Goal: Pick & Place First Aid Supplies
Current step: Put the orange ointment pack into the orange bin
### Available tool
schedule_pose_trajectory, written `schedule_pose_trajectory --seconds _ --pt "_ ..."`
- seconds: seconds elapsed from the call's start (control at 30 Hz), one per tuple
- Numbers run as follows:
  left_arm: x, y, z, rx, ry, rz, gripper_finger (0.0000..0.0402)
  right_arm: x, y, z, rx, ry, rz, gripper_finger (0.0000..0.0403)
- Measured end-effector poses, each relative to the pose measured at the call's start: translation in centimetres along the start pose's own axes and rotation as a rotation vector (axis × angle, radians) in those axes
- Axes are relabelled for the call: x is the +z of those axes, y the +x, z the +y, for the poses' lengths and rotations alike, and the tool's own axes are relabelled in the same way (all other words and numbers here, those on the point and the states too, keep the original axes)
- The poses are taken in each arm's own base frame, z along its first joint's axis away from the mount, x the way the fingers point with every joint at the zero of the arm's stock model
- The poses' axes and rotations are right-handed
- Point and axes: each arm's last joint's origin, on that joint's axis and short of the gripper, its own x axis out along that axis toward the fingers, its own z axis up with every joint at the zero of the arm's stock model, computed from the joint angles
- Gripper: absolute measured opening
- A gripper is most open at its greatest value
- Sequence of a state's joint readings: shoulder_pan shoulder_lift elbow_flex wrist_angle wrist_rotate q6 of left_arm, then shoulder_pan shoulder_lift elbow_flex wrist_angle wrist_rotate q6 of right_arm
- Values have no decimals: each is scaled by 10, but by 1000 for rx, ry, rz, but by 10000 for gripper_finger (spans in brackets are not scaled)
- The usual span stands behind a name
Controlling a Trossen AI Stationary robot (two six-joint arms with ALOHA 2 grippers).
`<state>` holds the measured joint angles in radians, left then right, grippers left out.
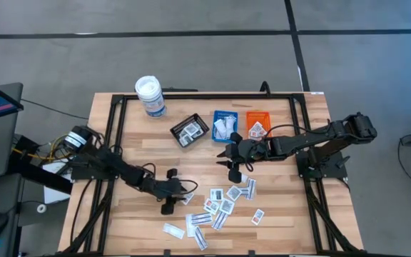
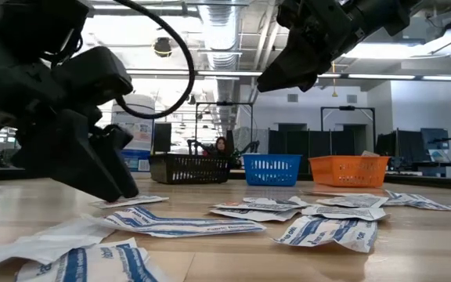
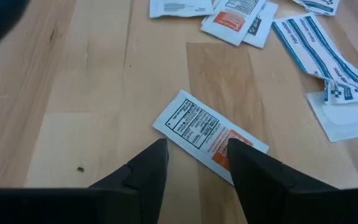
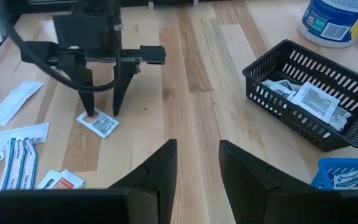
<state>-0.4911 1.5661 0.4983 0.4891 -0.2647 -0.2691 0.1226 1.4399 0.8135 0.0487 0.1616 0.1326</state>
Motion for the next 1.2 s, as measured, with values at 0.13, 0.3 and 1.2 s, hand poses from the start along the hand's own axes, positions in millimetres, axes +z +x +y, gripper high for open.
schedule_pose_trajectory --seconds 0.13,0.3,1.2 --pt "-1 1 0 9 6 -2 168 0 0 0 0 1 -4 113" --pt "0 1 0 16 41 -11 168 0 0 0 0 1 -4 113" --pt "-8 30 13 5 60 -42 94 0 0 0 -1 0 -3 113"
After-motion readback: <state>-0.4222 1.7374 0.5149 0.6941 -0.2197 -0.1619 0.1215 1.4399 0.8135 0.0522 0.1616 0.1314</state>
